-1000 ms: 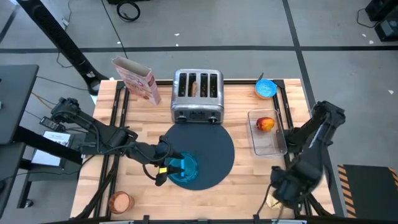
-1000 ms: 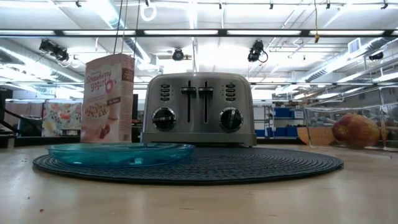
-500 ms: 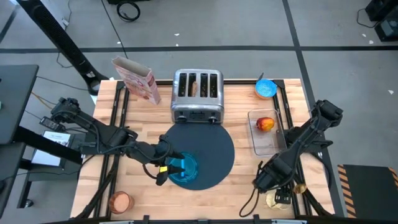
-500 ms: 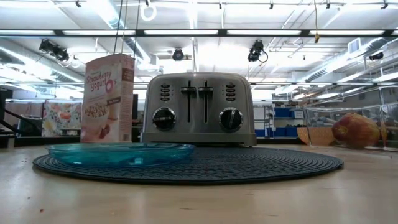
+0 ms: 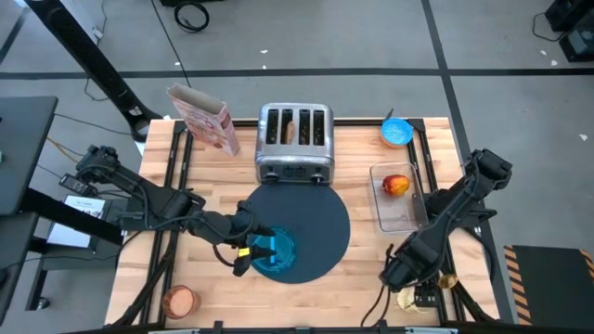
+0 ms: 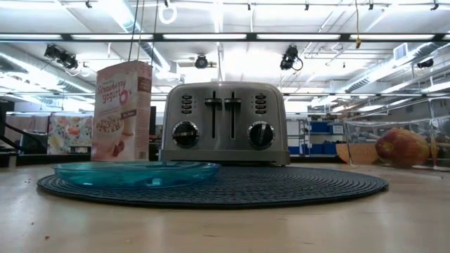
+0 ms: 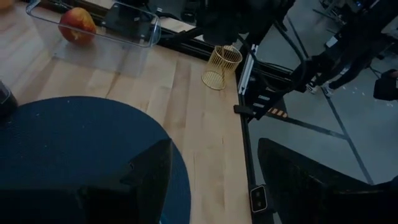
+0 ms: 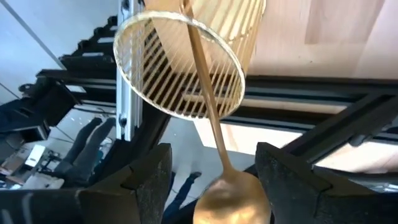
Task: Arrange a breakfast setting
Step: Put the yellow spoon on the blue table mat
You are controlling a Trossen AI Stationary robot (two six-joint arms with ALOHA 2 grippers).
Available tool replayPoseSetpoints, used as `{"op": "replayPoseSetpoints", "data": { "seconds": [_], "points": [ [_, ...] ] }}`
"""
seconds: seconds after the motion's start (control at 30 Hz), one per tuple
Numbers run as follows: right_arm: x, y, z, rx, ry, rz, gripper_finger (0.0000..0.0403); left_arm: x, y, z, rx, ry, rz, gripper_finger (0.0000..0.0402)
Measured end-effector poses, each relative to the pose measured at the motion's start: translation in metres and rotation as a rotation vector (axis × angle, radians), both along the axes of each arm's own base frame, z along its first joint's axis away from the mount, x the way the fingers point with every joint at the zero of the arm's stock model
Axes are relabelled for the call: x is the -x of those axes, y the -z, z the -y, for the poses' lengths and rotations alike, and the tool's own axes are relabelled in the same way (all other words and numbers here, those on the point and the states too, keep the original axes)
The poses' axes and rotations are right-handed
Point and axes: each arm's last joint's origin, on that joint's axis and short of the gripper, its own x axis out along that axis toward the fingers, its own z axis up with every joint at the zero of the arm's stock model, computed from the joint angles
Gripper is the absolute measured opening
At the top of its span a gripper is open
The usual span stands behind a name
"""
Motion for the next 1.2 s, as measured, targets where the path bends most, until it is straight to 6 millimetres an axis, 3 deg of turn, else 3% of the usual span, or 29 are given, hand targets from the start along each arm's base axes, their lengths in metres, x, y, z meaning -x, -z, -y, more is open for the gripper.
{"op": "replayPoseSetpoints", "data": {
  "seconds": [0.3,0.63,1.2],
  "points": [
    [0.006,0.017,0.001,-0.011,0.009,-0.051,0.0217,-0.001,0.0,-0.001,-0.003,-0.004,0.0,0.0244],
    [0.015,0.02,-0.004,-0.016,-0.008,-0.087,0.019,-0.001,0.0,-0.001,-0.004,-0.003,-0.001,0.0244],
    [0.016,0.021,-0.005,0.011,-0.007,-0.069,0.0099,-0.001,0.0,-0.001,-0.013,0.001,0.001,0.0244]
  ]
}}
